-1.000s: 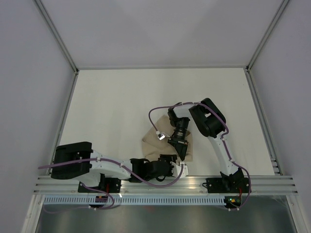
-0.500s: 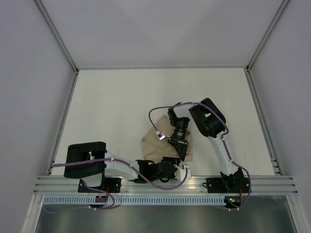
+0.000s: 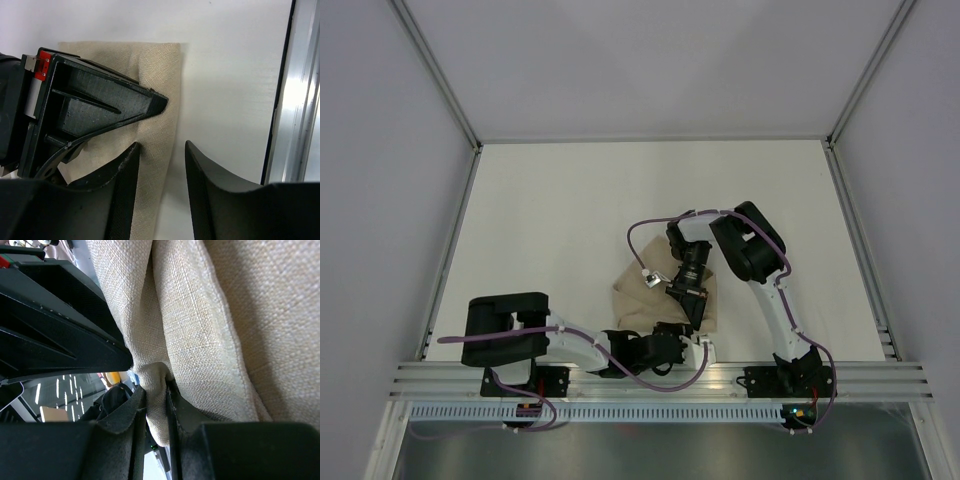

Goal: Fold the napkin, place the utensils inside, and roll it up
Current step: Roll the napkin at the center of the board.

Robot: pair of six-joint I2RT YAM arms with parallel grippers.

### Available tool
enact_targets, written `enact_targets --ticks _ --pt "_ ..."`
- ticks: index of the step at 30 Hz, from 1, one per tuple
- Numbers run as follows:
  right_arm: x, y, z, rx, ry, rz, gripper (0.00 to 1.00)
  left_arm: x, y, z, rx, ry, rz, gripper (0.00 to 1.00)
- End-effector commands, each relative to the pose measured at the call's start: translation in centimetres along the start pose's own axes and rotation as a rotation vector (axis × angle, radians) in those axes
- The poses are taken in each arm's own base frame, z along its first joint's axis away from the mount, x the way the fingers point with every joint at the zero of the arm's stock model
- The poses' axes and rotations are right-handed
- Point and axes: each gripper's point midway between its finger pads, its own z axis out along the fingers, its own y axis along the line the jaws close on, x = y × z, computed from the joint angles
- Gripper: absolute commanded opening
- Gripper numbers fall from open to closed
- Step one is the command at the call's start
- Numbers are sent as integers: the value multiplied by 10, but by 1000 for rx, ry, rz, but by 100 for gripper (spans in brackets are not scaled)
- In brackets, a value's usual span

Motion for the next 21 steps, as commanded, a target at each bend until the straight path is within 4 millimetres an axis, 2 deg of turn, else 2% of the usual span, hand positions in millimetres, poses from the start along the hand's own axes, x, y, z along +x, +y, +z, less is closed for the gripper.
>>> enact_targets --ticks 1,7,10,11,16,17,21 --pt "-8 -53 3 137 4 -119 24 29 1 6 -16 98 19 46" --pt "-8 -50 3 130 -1 -120 25 38 4 9 -35 141 15 39" --pt "-10 -48 1 135 -5 -128 26 40 1 10 -23 153 13 31" --pt "-10 -47 0 140 -9 -130 27 41 -1 10 -10 160 16 24" --pt "-17 -40 -8 164 -38 -153 40 40 -17 7 78 144 -3 6" --pt "-20 -36 -12 177 -53 -164 47 39 -19 7 96 144 -9 4" --pt "-35 -24 -33 227 -130 -208 55 39 -28 4 168 139 -81 2"
